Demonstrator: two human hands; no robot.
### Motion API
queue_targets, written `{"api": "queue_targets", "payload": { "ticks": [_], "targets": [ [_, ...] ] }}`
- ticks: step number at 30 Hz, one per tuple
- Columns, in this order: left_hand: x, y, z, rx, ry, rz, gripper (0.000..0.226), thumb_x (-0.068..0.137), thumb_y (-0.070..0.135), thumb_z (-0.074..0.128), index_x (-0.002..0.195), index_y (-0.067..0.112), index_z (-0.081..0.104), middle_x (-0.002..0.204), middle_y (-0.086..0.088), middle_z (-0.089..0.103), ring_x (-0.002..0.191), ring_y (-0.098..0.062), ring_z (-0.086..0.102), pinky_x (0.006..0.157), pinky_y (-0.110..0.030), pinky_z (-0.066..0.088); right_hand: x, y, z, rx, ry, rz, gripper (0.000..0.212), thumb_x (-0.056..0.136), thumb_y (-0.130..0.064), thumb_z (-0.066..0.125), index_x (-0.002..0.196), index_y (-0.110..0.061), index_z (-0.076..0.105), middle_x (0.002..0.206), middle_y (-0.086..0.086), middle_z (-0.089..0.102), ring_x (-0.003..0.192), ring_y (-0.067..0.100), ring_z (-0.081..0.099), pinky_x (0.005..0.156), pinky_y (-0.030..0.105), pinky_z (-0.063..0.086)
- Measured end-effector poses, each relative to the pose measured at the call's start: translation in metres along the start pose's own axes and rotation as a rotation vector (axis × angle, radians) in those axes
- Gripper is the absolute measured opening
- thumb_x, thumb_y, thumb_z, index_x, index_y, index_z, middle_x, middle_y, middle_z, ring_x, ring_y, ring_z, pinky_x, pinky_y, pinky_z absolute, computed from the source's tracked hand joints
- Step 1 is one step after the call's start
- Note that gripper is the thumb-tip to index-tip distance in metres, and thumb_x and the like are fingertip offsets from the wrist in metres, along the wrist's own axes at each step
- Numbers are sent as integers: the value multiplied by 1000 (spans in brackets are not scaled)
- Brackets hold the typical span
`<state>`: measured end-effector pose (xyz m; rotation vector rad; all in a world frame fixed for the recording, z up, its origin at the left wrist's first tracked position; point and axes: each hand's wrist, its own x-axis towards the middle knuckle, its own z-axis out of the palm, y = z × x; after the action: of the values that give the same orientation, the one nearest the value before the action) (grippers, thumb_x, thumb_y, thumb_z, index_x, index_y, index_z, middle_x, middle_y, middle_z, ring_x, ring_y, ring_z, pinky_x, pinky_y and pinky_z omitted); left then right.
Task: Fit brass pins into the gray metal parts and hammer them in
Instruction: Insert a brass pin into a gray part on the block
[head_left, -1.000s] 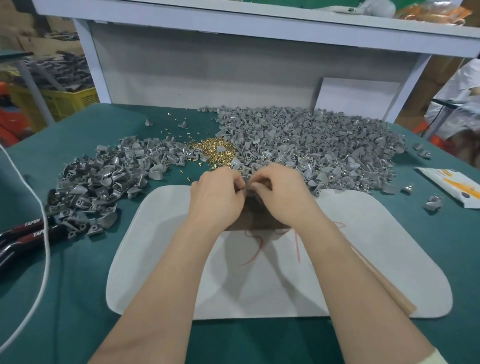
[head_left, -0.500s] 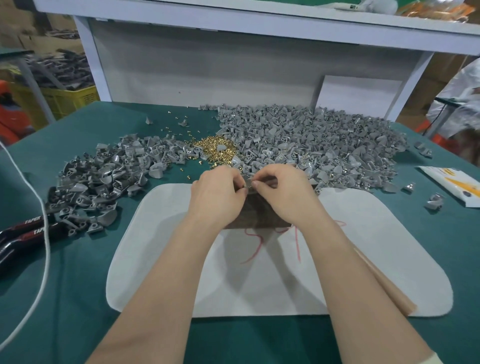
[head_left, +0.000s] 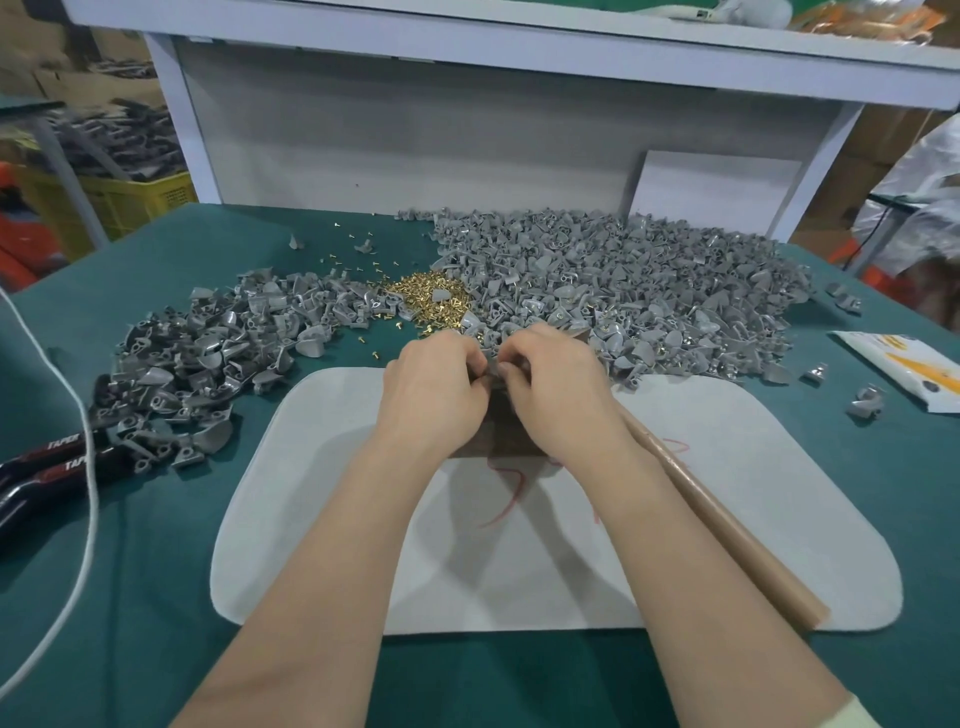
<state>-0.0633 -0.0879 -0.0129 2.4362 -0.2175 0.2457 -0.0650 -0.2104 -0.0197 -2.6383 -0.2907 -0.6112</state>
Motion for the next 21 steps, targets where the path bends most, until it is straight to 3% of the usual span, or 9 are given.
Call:
{"api": "queue_targets", "payload": {
  "ticks": [11, 16, 21],
  "targets": [
    [-1, 1, 0, 13, 11, 22, 7, 85, 18, 63, 86, 14, 68, 94, -9, 66, 96, -33, 59, 85, -42, 48, -5, -9, 2, -116, 23, -1, 8, 89, -10, 51, 89, -11, 59, 95, 4, 55, 86, 29, 53, 68, 33, 26],
    [-1, 1, -1, 5, 8, 24, 7, 86, 18, 63, 86, 14, 69, 95, -9, 66, 98, -33, 58, 86, -42, 47, -2, -8, -3, -82, -8, 15, 10, 89, -10, 52, 90, -10, 62, 95, 6, 57, 87, 27, 53, 71, 35, 34],
    [-1, 2, 0, 32, 9, 31, 8, 86, 16, 62, 88, 11, 68, 99, -10, 66, 100, -33, 57, 87, -42, 47, 6, -8, -5, -145, -99, 23, 14, 90, -9, 50, 94, -14, 61, 100, 5, 55, 94, 25, 52, 68, 29, 32]
  ]
}}
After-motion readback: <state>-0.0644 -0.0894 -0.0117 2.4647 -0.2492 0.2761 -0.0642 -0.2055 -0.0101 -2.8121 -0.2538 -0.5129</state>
